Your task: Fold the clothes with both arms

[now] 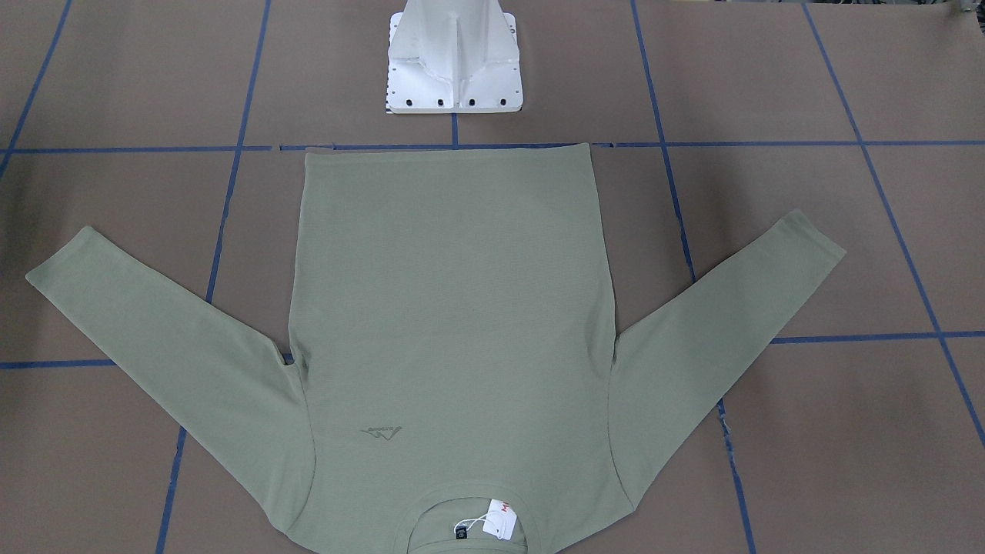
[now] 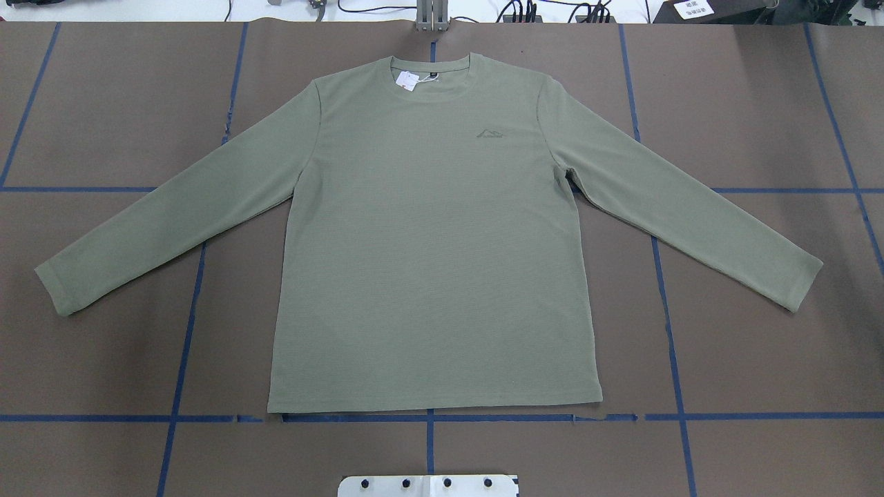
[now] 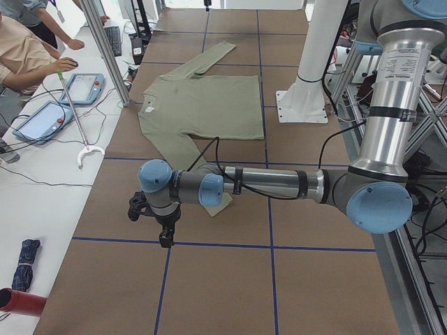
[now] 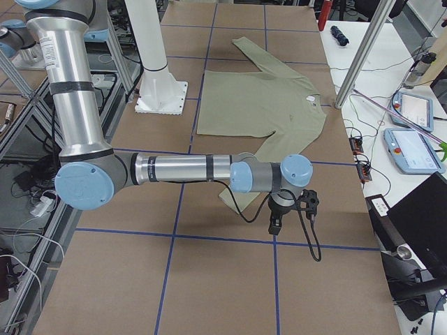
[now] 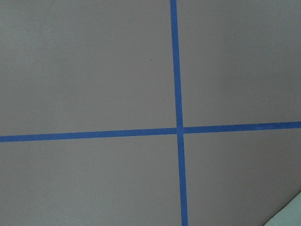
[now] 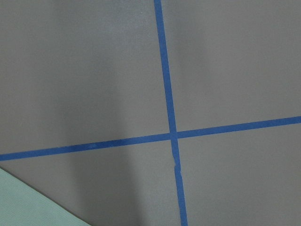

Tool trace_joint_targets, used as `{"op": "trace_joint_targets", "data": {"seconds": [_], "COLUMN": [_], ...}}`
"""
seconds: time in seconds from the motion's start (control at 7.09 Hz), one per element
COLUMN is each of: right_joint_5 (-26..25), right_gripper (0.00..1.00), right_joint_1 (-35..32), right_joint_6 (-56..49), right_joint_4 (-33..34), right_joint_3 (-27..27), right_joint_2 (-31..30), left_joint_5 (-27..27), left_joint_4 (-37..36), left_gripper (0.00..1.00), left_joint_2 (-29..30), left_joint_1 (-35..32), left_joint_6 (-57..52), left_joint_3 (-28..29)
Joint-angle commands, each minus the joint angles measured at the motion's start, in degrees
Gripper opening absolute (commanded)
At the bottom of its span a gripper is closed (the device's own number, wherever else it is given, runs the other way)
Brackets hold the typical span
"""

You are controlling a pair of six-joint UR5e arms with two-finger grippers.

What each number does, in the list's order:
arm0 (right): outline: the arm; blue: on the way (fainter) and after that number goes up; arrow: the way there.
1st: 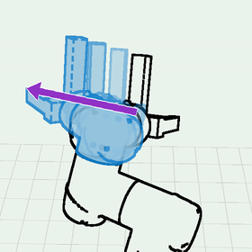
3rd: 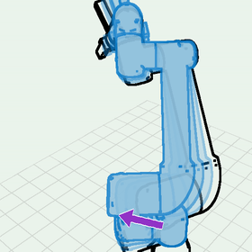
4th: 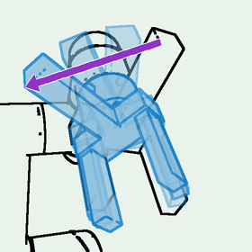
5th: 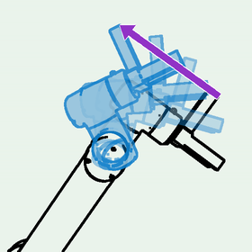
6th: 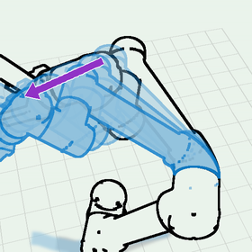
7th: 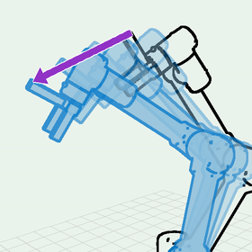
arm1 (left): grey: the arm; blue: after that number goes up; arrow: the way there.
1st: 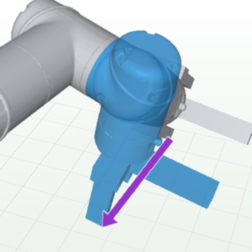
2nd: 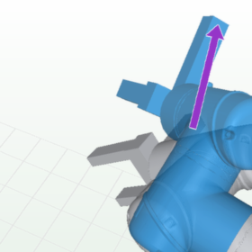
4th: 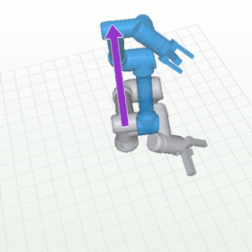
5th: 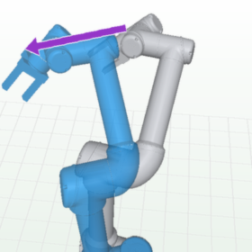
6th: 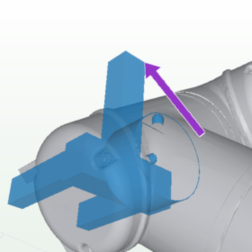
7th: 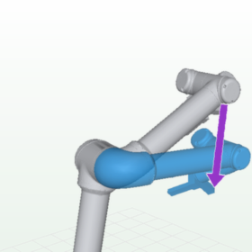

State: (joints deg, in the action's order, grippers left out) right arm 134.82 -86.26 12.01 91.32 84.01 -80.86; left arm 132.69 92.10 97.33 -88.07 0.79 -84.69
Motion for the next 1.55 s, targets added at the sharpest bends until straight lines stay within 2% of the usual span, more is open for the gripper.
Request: {"op": "trace_joint_targets", "data": {"seconds": [0.0, 0.42, 0.71, 0.85, 1.13, 1.27, 1.41], "right_joint_5": [-0.1, 1.9, 0.5, -0.1, 0.5, 0.7, 1.7], "right_gripper": [1.0, 1.0, 1.0, 1.0, 1.0, 1.0, 1.0], "right_joint_1": [0.2, 0.5, 5.4, 6.2, 8.7, 9.3, 9.3], "right_joint_6": [0.2, 0.6, 0.7, 0.7, 4.6, 7.8, 10.5], "right_joint_4": [0.0, -0.1, -6.5, -9.4, -9.6, -12.4, -18.7], "right_joint_3": [0.0, 0.0, 0.4, 0.3, 0.4, 0.6, 0.8], "right_joint_2": [0.0, -0.3, -1.5, -1.7, -2.8, -4.4, -8.3], "left_joint_5": [0.1, -0.1, 0.5, 3.9, 6.1, 6.1, 6.0], "left_joint_4": [0.6, 0.4, 1.2, 1.7, 8.0, 9.0, 9.5], "left_gripper": [1.0, 1.0, 1.0, 1.0, 1.0, 1.0, 1.0], "left_joint_2": [-0.1, -0.2, -0.1, 0.0, 0.0, 0.0, 0.1], "left_joint_1": [0.0, 0.1, 0.4, 2.0, 3.9, 4.2, 4.3], "left_joint_6": [-1.7, -1.7, -1.7, -1.6, -1.4, -1.4, -1.5], "left_joint_3": [-0.9, -1.4, -1.6, -1.6, -1.3, -1.0, -1.0]}}
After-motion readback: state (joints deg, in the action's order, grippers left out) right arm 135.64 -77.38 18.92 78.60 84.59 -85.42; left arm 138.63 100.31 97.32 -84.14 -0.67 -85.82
